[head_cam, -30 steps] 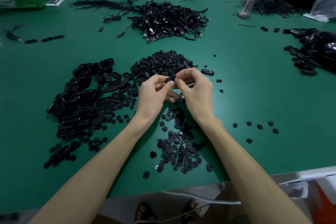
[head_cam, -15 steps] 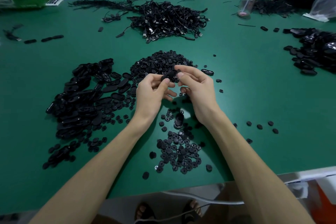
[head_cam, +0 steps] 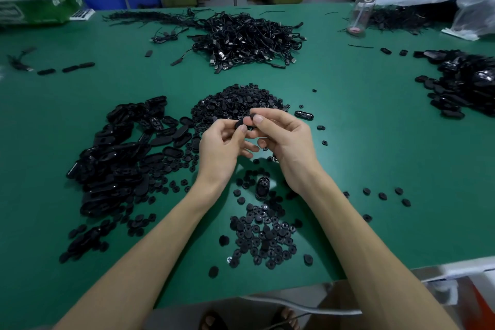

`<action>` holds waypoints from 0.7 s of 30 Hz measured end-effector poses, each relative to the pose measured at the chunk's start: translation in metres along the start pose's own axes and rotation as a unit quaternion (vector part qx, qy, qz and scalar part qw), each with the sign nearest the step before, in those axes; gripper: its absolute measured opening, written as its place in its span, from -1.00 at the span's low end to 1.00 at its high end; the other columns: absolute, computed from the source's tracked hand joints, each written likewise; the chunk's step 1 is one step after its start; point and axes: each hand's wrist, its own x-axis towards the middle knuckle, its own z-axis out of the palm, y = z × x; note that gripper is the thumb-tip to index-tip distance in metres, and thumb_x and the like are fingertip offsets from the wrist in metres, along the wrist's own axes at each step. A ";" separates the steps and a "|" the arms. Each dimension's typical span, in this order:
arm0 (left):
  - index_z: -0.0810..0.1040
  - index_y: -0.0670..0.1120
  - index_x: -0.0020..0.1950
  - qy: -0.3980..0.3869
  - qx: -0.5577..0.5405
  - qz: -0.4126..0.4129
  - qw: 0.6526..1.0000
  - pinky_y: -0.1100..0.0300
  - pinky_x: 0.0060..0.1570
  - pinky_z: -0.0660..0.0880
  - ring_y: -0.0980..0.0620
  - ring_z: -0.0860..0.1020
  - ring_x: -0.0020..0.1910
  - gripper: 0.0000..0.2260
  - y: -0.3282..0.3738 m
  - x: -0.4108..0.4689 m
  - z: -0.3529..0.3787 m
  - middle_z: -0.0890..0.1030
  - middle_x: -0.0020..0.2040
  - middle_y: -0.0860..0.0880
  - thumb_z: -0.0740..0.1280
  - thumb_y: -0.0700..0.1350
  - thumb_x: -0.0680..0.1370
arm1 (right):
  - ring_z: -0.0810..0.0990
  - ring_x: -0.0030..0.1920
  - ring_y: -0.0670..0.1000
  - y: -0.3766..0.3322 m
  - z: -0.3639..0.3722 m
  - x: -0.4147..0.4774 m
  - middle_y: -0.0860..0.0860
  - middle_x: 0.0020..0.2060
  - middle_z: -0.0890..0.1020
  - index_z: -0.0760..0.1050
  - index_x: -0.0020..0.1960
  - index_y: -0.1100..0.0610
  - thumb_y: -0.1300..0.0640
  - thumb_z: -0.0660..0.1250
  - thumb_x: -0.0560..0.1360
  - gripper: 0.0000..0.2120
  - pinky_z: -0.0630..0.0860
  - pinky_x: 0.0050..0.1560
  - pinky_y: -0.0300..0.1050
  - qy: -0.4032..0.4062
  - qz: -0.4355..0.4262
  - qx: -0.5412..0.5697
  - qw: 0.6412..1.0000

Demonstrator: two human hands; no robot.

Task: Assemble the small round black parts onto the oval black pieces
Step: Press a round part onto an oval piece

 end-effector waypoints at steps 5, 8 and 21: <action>0.57 -0.19 0.12 0.001 0.002 0.004 1.000 0.12 -0.25 0.65 -0.12 0.72 -0.22 -0.93 -0.001 0.000 0.000 0.73 -0.13 -0.08 0.34 -0.21 0.68 | 0.65 -0.17 0.01 0.000 -0.001 0.000 0.11 -0.08 0.74 0.71 0.12 0.15 0.28 0.39 0.59 -0.83 0.54 -0.24 -0.24 -0.006 -0.008 -0.001 1.000; 0.57 -0.12 0.08 0.000 -0.001 0.006 1.000 0.10 -0.25 0.65 -0.12 0.72 -0.22 -0.97 -0.001 0.000 0.000 0.73 -0.14 -0.09 0.34 -0.21 0.68 | 0.65 -0.17 0.03 0.001 0.000 0.000 0.07 -0.13 0.72 0.70 0.12 0.16 0.30 0.36 0.60 -0.81 0.53 -0.24 -0.24 0.003 -0.005 -0.012 1.000; 0.54 -0.12 0.13 -0.004 -0.036 -0.012 0.999 0.16 -0.27 0.63 -0.07 0.71 -0.23 -0.90 -0.001 0.001 0.000 0.74 -0.07 -0.15 0.24 -0.23 0.72 | 0.65 -0.26 -0.14 0.004 0.001 0.000 -0.02 -0.19 0.70 0.64 0.08 0.19 0.31 0.46 0.53 -0.86 0.53 -0.25 -0.25 0.088 -0.047 -0.149 0.984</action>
